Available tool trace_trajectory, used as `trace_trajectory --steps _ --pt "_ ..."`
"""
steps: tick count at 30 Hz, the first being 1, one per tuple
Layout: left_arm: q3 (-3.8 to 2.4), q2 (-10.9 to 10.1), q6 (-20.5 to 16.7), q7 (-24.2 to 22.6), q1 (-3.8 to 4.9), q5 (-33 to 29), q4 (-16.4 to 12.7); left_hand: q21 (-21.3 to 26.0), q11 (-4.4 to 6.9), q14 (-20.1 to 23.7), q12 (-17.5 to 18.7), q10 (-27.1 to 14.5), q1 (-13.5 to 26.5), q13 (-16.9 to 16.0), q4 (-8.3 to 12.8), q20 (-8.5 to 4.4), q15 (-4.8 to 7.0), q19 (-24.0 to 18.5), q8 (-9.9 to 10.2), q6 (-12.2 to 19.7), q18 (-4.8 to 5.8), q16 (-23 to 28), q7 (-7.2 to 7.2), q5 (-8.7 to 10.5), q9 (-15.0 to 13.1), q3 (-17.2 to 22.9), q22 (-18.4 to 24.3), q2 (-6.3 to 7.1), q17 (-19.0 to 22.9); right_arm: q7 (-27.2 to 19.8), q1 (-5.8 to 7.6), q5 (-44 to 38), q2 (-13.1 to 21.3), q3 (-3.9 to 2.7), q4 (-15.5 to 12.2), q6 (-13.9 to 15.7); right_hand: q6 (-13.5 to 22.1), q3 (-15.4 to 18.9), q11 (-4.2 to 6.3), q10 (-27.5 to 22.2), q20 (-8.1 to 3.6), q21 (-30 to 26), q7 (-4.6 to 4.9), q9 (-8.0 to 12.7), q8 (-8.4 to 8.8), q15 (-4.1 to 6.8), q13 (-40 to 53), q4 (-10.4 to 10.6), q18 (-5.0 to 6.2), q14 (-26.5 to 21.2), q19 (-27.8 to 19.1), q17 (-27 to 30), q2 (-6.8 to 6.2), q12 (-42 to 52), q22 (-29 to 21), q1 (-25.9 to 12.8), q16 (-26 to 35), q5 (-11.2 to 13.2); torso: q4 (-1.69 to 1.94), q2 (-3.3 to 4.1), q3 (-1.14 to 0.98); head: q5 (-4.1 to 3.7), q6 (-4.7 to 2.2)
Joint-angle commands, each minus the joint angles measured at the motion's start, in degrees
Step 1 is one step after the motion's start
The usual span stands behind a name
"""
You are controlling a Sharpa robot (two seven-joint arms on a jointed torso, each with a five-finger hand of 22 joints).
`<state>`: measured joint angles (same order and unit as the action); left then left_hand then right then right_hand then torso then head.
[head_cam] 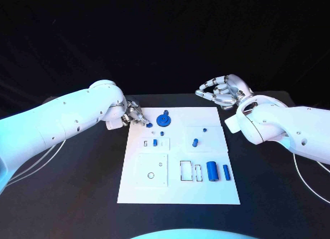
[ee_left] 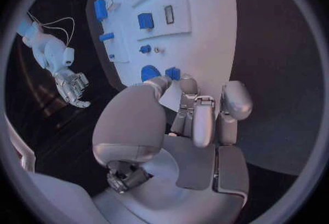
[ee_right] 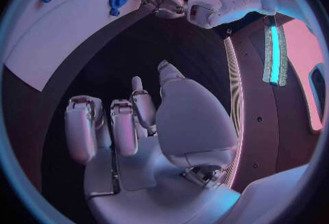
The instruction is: Assemble the parts on the task board
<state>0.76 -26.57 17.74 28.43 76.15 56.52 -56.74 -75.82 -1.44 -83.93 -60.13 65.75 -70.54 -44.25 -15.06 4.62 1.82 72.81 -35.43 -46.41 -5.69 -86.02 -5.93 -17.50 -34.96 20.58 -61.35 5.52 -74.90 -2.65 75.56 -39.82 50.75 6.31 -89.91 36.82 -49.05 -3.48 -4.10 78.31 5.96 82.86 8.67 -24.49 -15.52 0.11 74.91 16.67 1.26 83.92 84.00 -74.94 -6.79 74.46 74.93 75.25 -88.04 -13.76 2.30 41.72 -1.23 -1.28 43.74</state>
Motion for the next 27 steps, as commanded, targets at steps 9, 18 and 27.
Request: trace_trajectory --steps 9,18,27 --pt "-0.01 -0.01 0.54 -0.76 0.12 -1.41 -0.16 -0.83 -0.05 -3.49 0.65 0.55 -5.38 1.29 8.42 -0.36 0.23 0.62 -2.39 0.92 -0.15 -0.56 -0.19 -0.13 0.02 16.84 -1.07 0.3 -7.28 -0.27 -0.02 -0.2 0.01 -0.01 -0.11 -0.68 0.48 0.26 0.12 -0.35 -0.31 -0.14 0.07 0.05 -0.19 0.17 2.23 -0.01 0.35 5.01 3.09 -10.93 0.42 -0.28 11.62 -0.34 0.2 -0.25 0.02 -0.01 0.07 0.02 0.04" --pt "-0.02 -0.35 -0.54 -1.0 0.12 -1.39 -0.59 -1.21 0.01 -3.6 0.04 1.28 -3.17 0.91 10.21 -0.3 0.25 0.92 -3.39 0.9 -0.08 -0.7 -0.11 -0.1 -0.31 20.02 -1.69 0.81 -7.55 -0.28 -0.02 -0.2 -0.01 -0.01 -0.04 -0.72 0.48 0.26 0.12 -0.35 -0.31 -0.14 0.07 0.05 -0.19 0.17 2.23 -0.01 0.35 5.01 3.09 -10.93 0.42 -0.28 11.62 -0.34 0.2 -0.25 0.0 0.0 0.06 0.03 -0.16" --pt "-0.04 -2.42 -4.07 -1.96 0.13 -1.63 -3.19 -1.0 0.02 -3.56 0.92 0.51 -0.26 2.41 10.41 -0.32 0.26 0.63 -3.64 1.44 -0.18 -0.62 -0.05 -0.02 -0.33 20.06 -1.25 2.54 -7.37 -0.25 -0.02 -0.2 0.12 -0.01 0.04 -0.8 0.45 0.26 0.14 -0.28 -0.31 -0.08 0.06 0.06 -0.25 0.17 2.25 -0.02 0.33 5.01 3.13 -10.9 0.46 -0.21 11.65 -0.28 0.23 -0.23 0.04 -0.06 0.05 -0.06 -0.31"
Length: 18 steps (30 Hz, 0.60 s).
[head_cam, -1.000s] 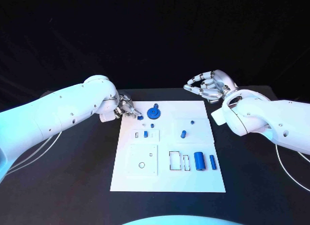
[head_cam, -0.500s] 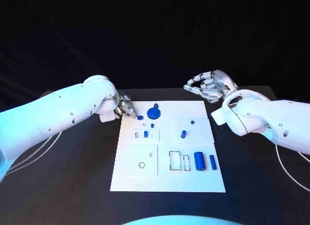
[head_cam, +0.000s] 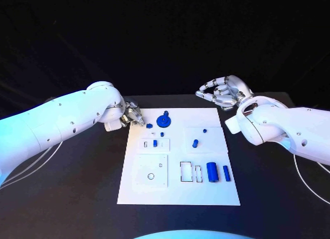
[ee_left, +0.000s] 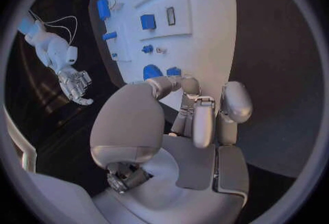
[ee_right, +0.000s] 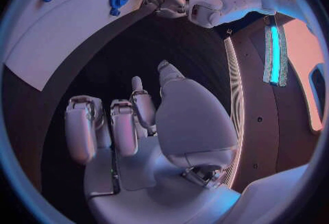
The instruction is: Assemble the parts on the task board
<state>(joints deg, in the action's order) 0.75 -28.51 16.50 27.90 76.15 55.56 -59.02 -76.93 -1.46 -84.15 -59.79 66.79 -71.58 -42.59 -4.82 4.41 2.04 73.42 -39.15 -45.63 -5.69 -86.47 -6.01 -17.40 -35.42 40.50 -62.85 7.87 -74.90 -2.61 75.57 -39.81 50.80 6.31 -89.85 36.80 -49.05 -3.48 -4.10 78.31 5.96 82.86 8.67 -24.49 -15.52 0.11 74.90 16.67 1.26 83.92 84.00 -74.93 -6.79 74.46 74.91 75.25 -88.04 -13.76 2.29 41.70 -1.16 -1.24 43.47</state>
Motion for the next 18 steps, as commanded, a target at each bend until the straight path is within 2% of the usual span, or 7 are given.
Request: trace_trajectory --steps 1,4,7,10,14,15,18 --pt "-0.03 -0.79 -3.56 -1.73 0.13 -0.73 -1.3 0.46 -0.11 -3.17 2.0 -1.87 1.59 2.7 -0.09 -0.06 -0.04 -0.4 0.44 1.07 -0.29 0.05 -0.09 -0.03 0.36 -0.13 0.88 0.66 -6.9 -0.29 -0.02 -0.21 0.09 -0.01 -0.02 -0.78 0.45 0.26 0.14 -0.3 -0.31 -0.09 0.06 0.07 -0.26 0.18 2.24 -0.03 0.33 5.02 3.13 -10.96 0.47 -0.23 11.67 -0.26 0.2 -0.23 0.1 -0.05 -0.01 -0.14 -0.07" --pt "-0.02 -1.93 -6.52 -3.74 0.13 -0.88 -2.78 2.36 -0.57 -1.92 5.23 -5.32 3.15 7.1 -0.52 0.21 -0.42 -2.62 1.24 1.85 -0.95 1.54 -0.59 0.12 0.98 -1.34 4.18 1.88 -3.86 -0.26 -0.02 -0.21 0.18 0.0 -0.03 -0.81 0.45 0.26 0.14 -0.3 -0.31 -0.09 0.06 0.07 -0.26 0.18 2.24 -0.03 0.33 5.02 3.13 -10.96 0.47 -0.23 11.67 -0.26 0.2 -0.23 0.18 -0.05 -0.01 -0.15 -0.09" --pt "0.02 -3.2 -10.15 -6.82 0.12 0.27 -4.61 11.24 -2.14 4.18 7.75 -10.46 2.42 8.59 0.5 1.19 -1.64 -12.42 2.29 4.59 -3.59 8.07 -2.02 0.19 1.74 -2.46 18.06 3.52 7.6 -0.24 -0.02 -0.21 0.26 0.0 -0.05 -0.86 0.45 0.26 0.14 -0.27 -0.31 -0.04 0.05 0.07 -0.26 0.18 2.26 -0.05 0.32 5.02 3.15 -10.96 0.47 -0.2 11.7 -0.23 0.2 -0.23 0.18 -0.02 0.0 -0.18 -0.15" --pt "0.08 -4.53 -13.97 -10.79 0.07 3.1 -6.54 16.62 -3.11 8.03 9.38 -12.98 1.77 10.1 0.79 1.86 -2.59 -17.25 2.56 6.67 -4.78 11.79 -3.11 0.26 2.1 -4.31 25.09 4.76 13.49 -0.22 -0.02 -0.21 0.36 0.0 -0.04 -0.9 0.45 0.26 0.14 -0.27 -0.31 -0.04 0.05 0.07 -0.26 0.18 2.26 -0.05 0.32 5.02 3.15 -10.96 0.47 -0.2 11.7 -0.23 0.2 -0.23 0.15 0.02 0.04 -0.14 -0.19" --pt "0.4 -6.5 -19.09 -17.21 -0.11 8.12 -9.25 19.36 -3.8 13.73 11.18 -15.98 0.5 11.88 1.03 2.51 -3.41 -18.49 2.51 7.96 -4.78 17.1 -3.87 0.32 2.56 -6.33 26.66 5.77 21.45 -0.2 -0.02 -0.21 0.51 0.0 -0.03 -0.93 0.45 0.26 0.14 -0.27 -0.31 -0.04 0.05 0.07 -0.26 0.18 2.26 -0.05 0.32 5.02 3.15 -10.96 0.47 -0.2 11.7 -0.23 0.2 -0.23 0.12 0.02 0.02 -0.06 -0.26" --pt "0.52 -6.76 -19.81 -18.17 -0.14 8.91 -9.6 21.02 -4.43 18.48 12.65 -18.23 -0.25 13.07 1.12 2.97 -3.96 -19.49 2.85 8.84 -4.74 21.46 -4.31 0.37 3.05 -7.03 27.57 6.1 27.55 -0.19 -0.02 -0.21 0.52 0.0 -0.02 -0.93 0.45 0.26 0.14 -0.27 -0.31 -0.04 0.05 0.07 -0.26 0.18 2.26 -0.05 0.32 5.02 3.15 -10.96 0.47 -0.2 11.7 -0.23 0.2 -0.23 0.15 0.02 0.03 -0.08 -0.23" --pt "1.26 -7.69 -22.94 -22.37 -0.29 12.67 -10.84 22.21 -4.89 19.84 13.8 -20.73 -2.04 14.51 1.65 3.4 -4.35 -19.41 3.38 9.84 -4.81 22.47 -4.45 0.33 4.12 -8.1 28.35 6.51 29.46 -0.17 -0.02 -0.21 0.58 0.02 0.05 -0.96 0.45 0.25 0.15 -0.21 -0.32 -0.02 0.05 0.08 -0.27 0.18 2.32 -0.07 0.32 5.02 3.16 -10.98 0.46 -0.12 11.71 -0.15 0.2 -0.24 0.23 0.01 0.05 -0.06 -0.3"
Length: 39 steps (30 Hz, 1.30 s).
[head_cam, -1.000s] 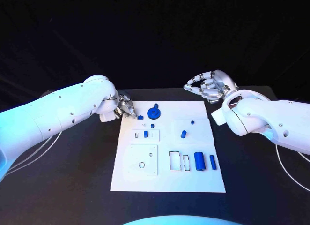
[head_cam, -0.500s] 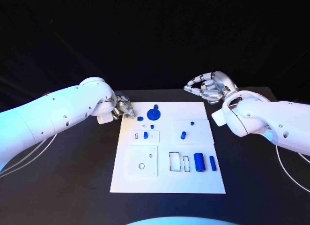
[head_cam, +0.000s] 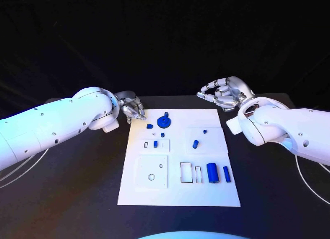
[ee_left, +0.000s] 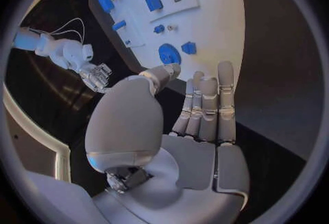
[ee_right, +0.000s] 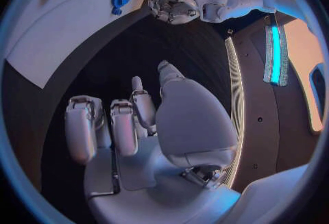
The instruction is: Assemble the parts on the task board
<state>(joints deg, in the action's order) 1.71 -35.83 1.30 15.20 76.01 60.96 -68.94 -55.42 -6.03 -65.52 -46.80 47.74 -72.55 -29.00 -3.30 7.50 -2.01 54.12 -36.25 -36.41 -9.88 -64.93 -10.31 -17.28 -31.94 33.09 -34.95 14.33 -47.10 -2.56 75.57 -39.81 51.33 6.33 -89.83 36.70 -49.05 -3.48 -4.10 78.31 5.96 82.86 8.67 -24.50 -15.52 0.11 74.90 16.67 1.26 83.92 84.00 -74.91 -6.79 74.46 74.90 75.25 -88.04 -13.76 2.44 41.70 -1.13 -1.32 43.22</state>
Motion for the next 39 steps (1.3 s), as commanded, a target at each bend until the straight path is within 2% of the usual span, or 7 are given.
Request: trace_trajectory --steps 1,4,8,16,21,27,39 --pt "0.59 -0.59 -8.76 -10.99 -0.25 8.64 -1.21 1.21 -0.51 2.81 1.64 -2.94 -1.58 1.79 0.11 0.47 -0.47 -0.29 0.62 0.87 -0.61 2.16 -0.18 0.18 1.15 -1.06 0.75 0.09 3.69 -0.21 -0.03 -0.21 0.05 0.02 0.06 -0.89 0.45 0.25 0.15 -0.2 -0.32 -0.02 0.05 0.08 -0.28 0.18 2.32 -0.07 0.32 5.02 3.16 -10.99 0.46 -0.12 11.71 -0.15 0.2 -0.24 0.07 0.0 0.01 0.08 -0.02" --pt "1.32 -0.91 -10.62 -13.89 -0.65 12.37 -1.62 2.18 -0.64 4.76 2.9 -5.04 -2.89 3.44 0.35 0.69 -0.64 -0.86 0.96 1.54 -0.61 3.24 -0.25 0.16 2.3 -1.81 1.26 0.34 5.39 -0.18 -0.04 -0.21 0.0 0.07 0.17 -0.98 0.45 0.24 0.15 -0.28 -0.32 -0.01 0.04 0.09 -0.28 0.19 2.24 -0.08 0.32 5.01 3.17 -10.95 0.46 -0.22 11.72 -0.11 0.22 -0.24 0.04 0.01 0.02 0.21 -0.02" --pt "2.07 -0.81 -10.78 -15.75 -1.26 17.29 -1.46 2.55 -0.71 5.9 3.14 -6.08 -3.5 4.3 0.3 0.8 -0.76 -1.18 1.02 1.33 -0.6 3.48 -0.01 0.35 3.24 -2.56 1.42 0.51 5.93 -0.15 -0.07 -0.21 -0.1 0.14 0.27 -1.13 0.45 0.24 0.15 -0.28 -0.32 -0.01 0.04 0.09 -0.28 0.19 2.24 -0.08 0.32 5.01 3.17 -10.95 0.46 -0.22 11.72 -0.11 0.22 -0.24 -0.13 0.05 -0.01 0.35 -0.07" --pt "2.94 0.3 -9.0 -16.36 -2.36 23.67 -0.16 2.8 -0.89 6.3 2.09 -6.7 -3.22 5.27 -0.9 1.12 -1.03 -1.04 1.71 -1.0 -0.6 2.21 -0.06 0.92 5.63 -5.2 1.5 1.33 6.32 -0.12 -0.11 -0.21 -0.16 0.21 0.35 -1.26 0.45 0.21 0.15 -0.2 -0.32 0.0 0.04 0.1 -0.29 0.19 2.3 -0.12 0.31 5.02 3.17 -10.97 0.48 -0.13 11.73 0.01 0.21 -0.26 -0.17 0.13 -0.02 0.28 -0.15" --pt "3.18 1.2 -8.07 -16.19 -2.75 24.98 0.35 2.65 -0.77 5.84 0.83 -6.58 -3.56 5.36 -1.55 1.16 -0.99 -0.61 1.83 -1.9 -0.64 0.73 0.09 0.93 6.59 -6.59 1.42 1.16 5.85 -0.08 -0.12 -0.21 -0.13 0.22 0.29 -1.28 0.45 0.21 0.15 -0.2 -0.32 0.0 0.04 0.1 -0.29 0.19 2.3 -0.12 0.31 5.02 3.17 -10.97 0.48 -0.13 11.73 0.01 0.21 -0.26 -0.18 0.19 -0.04 0.26 -0.16" --pt "3.29 2.03 -7.46 -15.67 -2.94 25.44 0.65 1.07 0.03 0.61 -3.63 -5.08 -4.77 4.65 -2.84 0.61 -0.33 0.56 2.13 -4.15 -0.67 -5.89 0.76 0.94 8.66 -8.04 0.4 0.74 -1.26 -0.06 -0.13 -0.21 -0.15 0.23 0.26 -1.28 0.45 0.21 0.15 -0.2 -0.32 0.0 0.04 0.1 -0.29 0.19 2.3 -0.12 0.31 5.02 3.17 -10.97 0.48 -0.13 11.73 0.01 0.21 -0.26 -0.19 0.17 -0.08 0.2 0.06" --pt "3.31 2.94 -3.32 -13.15 -3.0 26.02 1.24 -0.36 0.47 -2.3 -6.32 -4.33 -5.95 4.31 -3.62 0.29 0.04 1.04 2.7 -5.6 -0.67 -9.4 1.1 0.86 10.13 -7.95 -0.61 0.31 -5.28 -0.06 -0.13 -0.21 -0.27 0.23 0.27 -1.29 0.45 0.21 0.15 -0.2 -0.32 0.0 0.04 0.1 -0.29 0.19 2.3 -0.12 0.31 5.02 3.17 -10.97 0.48 -0.13 11.73 0.01 0.21 -0.26 -0.16 0.08 -0.12 0.09 0.34"
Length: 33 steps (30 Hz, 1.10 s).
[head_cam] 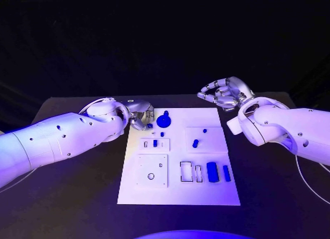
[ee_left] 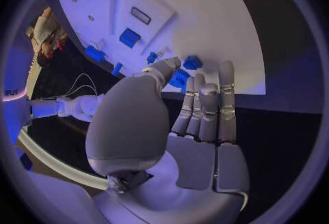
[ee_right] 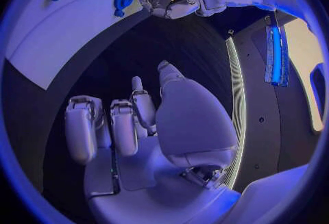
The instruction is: Assemble the parts on the task board
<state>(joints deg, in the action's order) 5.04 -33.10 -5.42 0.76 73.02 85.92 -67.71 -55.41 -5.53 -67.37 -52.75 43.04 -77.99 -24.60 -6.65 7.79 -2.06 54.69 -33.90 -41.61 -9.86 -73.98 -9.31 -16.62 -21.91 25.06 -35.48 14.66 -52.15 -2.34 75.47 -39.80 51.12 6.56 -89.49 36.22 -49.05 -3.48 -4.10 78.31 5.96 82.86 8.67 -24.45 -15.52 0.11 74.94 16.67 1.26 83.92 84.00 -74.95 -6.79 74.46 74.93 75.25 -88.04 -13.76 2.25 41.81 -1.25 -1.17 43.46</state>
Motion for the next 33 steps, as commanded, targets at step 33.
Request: trace_trajectory --steps 33 --pt "-0.02 1.78 4.93 5.74 -0.02 1.36 1.95 -2.17 0.1 -3.21 -2.26 0.36 -1.95 -0.06 -0.7 -0.09 0.22 0.47 1.0 -1.49 -0.64 -3.76 0.15 0.34 1.48 1.29 -1.44 -0.89 -4.6 -0.16 -0.03 -0.22 -0.08 0.0 -0.29 -0.91 0.45 0.17 0.17 -0.2 -0.33 -0.04 0.03 0.07 -0.32 0.2 2.24 -0.11 0.32 5.0 3.17 -10.87 0.52 -0.14 11.68 0.17 0.25 -0.28 0.03 -0.07 0.07 -0.23 0.13"
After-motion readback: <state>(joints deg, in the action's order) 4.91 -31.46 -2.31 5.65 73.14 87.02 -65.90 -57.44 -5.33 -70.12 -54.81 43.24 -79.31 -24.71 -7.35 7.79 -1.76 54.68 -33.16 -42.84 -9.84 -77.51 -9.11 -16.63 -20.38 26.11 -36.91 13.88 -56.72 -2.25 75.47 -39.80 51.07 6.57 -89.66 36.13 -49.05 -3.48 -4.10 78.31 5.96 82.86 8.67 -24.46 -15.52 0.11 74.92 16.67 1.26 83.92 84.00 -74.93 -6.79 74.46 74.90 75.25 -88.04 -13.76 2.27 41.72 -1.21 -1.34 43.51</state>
